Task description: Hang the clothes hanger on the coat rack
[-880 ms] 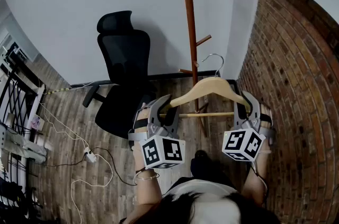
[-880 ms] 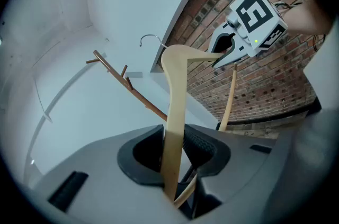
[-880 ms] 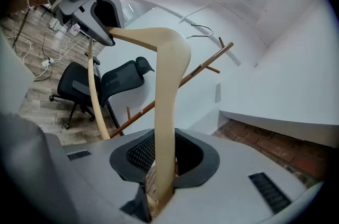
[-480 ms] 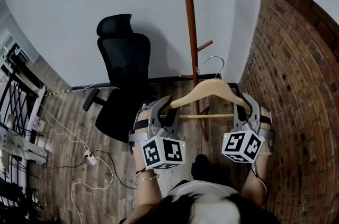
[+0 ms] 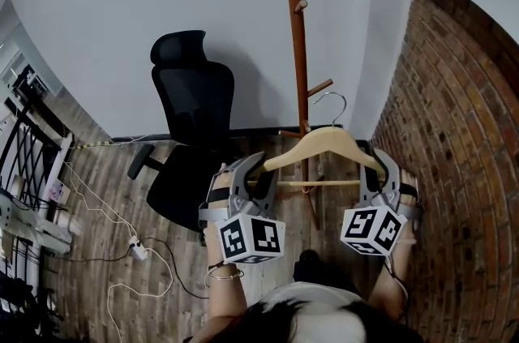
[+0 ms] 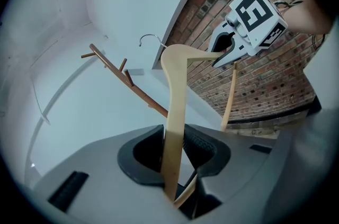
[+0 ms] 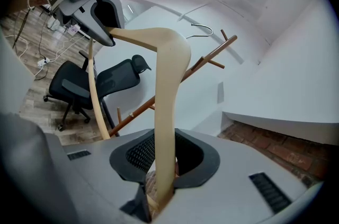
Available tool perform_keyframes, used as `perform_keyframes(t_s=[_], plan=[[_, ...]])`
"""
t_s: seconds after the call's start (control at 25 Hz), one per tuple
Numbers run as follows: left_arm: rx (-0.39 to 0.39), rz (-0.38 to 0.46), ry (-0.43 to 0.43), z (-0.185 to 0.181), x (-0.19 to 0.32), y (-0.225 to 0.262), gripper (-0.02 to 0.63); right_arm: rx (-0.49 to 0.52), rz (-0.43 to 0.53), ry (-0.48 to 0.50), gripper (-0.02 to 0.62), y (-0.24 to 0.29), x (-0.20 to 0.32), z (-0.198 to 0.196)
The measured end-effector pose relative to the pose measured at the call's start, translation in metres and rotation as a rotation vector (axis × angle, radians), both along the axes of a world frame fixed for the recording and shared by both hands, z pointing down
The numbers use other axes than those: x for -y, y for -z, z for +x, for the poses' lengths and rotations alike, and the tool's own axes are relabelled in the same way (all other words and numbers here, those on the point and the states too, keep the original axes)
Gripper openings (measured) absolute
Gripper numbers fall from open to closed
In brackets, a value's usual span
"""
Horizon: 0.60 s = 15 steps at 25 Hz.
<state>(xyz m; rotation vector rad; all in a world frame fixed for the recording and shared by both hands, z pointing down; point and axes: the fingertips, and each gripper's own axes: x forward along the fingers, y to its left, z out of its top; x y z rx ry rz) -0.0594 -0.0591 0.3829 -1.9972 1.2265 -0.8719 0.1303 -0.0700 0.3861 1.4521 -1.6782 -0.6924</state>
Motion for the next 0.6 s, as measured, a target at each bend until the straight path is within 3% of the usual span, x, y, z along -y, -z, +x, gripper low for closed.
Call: perform_keyframes(t_s=[0.6], plan=[[0.0, 0.001, 0.019, 0.013, 0.061, 0.007, 0.109, 0.006, -0.001, 0.021, 0.1, 0.009, 0.064, 0.012]])
